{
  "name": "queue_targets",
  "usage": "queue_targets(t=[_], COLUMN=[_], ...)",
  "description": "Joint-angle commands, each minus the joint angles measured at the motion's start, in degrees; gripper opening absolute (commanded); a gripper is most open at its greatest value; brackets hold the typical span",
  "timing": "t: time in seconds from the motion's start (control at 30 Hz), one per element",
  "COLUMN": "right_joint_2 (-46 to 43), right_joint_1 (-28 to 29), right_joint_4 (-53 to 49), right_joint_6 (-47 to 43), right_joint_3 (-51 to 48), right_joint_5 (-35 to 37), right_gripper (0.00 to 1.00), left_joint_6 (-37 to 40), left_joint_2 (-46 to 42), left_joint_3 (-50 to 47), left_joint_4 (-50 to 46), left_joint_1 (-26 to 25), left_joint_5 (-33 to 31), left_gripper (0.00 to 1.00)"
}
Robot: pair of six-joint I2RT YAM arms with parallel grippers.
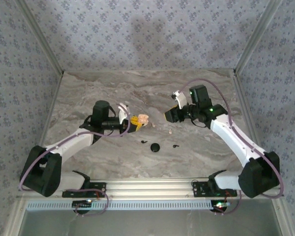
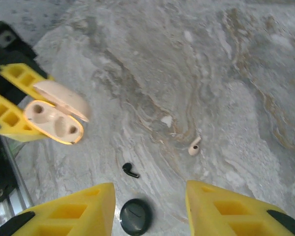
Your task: Insert the wireless bluetooth earbuds into the charging case
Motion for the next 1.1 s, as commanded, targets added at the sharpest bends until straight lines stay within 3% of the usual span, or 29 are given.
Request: queue_targets(t=[0.0, 0.17, 0.7, 1.07], right_joint_2=[4.81, 11.62, 38.18, 47.32], right_joint_1=[0.46, 2.04, 9.9, 10.92], right_joint_4=[-6.72, -12.38, -21.52, -19.76], right_joint_6=[7.07, 10.28, 9.49, 9.44], right_joint_3=[5.19, 11.48, 31.56, 36.58], right_joint_5=[7.36, 11.79, 19.48, 16.24], right_gripper=[0.44, 0.44, 0.49, 0.49], left_joint_6=[-4.47, -6.76, -6.83, -6.37], left_joint_2=[-1.7, -2.28, -4.27, -4.65], left_joint_3=[-2.89, -6.23, -8.26, -8.1], left_joint_4=[8.63, 12.93, 11.83, 11.1], left_joint_1=[2.45, 5.16, 8.05, 8.36], left_joint_5=[-1.15, -2.68, -4.75, -5.15], left_gripper=[0.14, 0.14, 0.13, 0.13])
